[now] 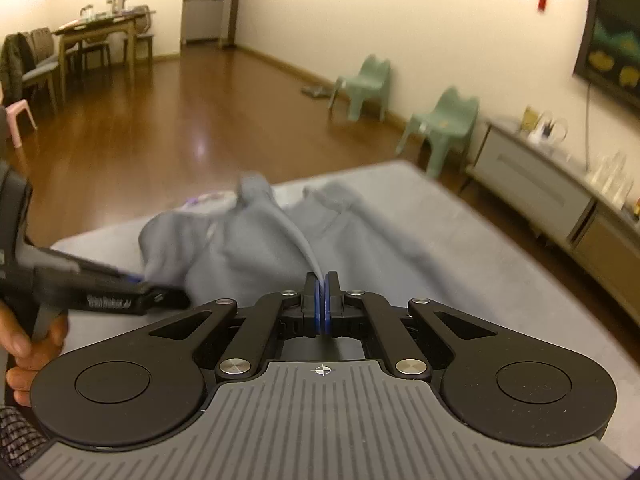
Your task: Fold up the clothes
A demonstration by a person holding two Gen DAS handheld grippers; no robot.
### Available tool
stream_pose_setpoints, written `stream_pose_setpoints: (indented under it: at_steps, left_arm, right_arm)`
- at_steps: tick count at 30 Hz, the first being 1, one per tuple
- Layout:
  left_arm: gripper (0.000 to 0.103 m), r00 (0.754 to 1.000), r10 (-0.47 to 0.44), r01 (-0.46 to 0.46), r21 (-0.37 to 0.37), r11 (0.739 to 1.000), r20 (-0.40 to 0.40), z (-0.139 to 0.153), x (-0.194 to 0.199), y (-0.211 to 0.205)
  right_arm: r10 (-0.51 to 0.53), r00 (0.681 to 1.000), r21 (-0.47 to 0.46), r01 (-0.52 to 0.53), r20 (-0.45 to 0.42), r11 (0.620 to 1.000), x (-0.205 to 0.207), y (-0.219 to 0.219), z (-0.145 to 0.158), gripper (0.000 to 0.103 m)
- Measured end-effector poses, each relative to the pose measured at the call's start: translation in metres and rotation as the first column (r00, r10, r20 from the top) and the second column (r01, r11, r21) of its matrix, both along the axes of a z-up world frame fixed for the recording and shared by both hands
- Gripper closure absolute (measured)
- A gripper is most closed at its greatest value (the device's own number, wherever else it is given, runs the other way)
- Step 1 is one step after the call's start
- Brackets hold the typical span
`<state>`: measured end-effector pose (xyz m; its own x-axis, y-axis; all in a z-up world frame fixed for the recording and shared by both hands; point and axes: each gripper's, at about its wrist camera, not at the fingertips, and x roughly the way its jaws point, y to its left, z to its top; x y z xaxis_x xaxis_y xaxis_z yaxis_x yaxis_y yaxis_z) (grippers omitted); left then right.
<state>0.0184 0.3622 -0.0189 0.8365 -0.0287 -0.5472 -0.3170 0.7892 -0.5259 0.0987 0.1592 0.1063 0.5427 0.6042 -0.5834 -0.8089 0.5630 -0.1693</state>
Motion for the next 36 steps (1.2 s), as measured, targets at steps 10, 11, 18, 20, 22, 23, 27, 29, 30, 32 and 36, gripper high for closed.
stream_pose_setpoints:
  at_steps: [10,11,18,20,22,23,27,29,30,32,36]
  left_arm:
    - [0.051,0.993,0.048,-0.037,-0.091,0.995,0.112,0.0,0.002,0.007]
    - [0.042,0.985,0.059,-0.041,-0.109,0.993,0.164,0.002,-0.001,0.009]
    - [0.035,0.977,0.152,-0.115,-0.235,0.965,0.146,-0.016,0.017,0.028]
    - [0.035,0.985,0.15,-0.132,-0.19,0.973,0.083,-0.022,0.025,0.028]
    - [0.034,0.987,0.149,-0.139,-0.142,0.98,0.064,-0.024,0.029,0.027]
    - [0.032,0.986,0.154,-0.145,-0.124,0.982,0.068,-0.024,0.029,0.026]
    - [0.031,0.985,0.156,-0.146,-0.128,0.981,0.075,-0.033,0.036,0.03]
    - [0.069,0.987,0.132,-0.12,-0.127,0.985,0.09,-0.035,0.042,0.033]
    - [0.086,0.989,0.116,-0.104,-0.123,0.987,0.095,-0.034,0.044,0.034]
    - [0.095,0.989,0.11,-0.091,-0.17,0.981,0.104,-0.026,0.04,0.035]
    - [0.097,0.981,0.17,-0.142,-0.254,0.957,0.096,-0.007,0.004,0.034]
  right_arm:
    - [-0.041,0.988,-0.121,0.059,0.146,0.991,-0.003,0.02,-0.021,0.103]
    - [-0.075,0.984,-0.104,0.093,0.159,0.99,0.004,0.018,-0.018,0.103]
    - [-0.229,0.961,-0.015,0.234,0.154,0.972,0.051,0.005,0.007,0.103]
    - [-0.189,0.971,-0.036,0.196,0.15,0.98,0.051,0.012,0.003,0.103]
    - [-0.158,0.975,-0.044,0.167,0.154,0.985,0.048,0.02,-0.002,0.103]
    - [-0.154,0.977,-0.036,0.161,0.15,0.986,0.046,0.023,-0.003,0.103]
    - [-0.159,0.978,-0.014,0.162,0.136,0.987,0.037,0.027,-0.007,0.103]
    - [-0.167,0.976,-0.01,0.17,0.137,0.985,0.036,0.028,-0.008,0.103]
    - [-0.174,0.975,-0.004,0.176,0.137,0.984,0.036,0.027,-0.007,0.103]
    - [-0.191,0.972,0.026,0.19,0.14,0.982,0.035,0.025,-0.004,0.103]
    - [-0.139,0.976,0.132,0.118,0.167,0.984,0.007,0.016,-0.002,0.101]
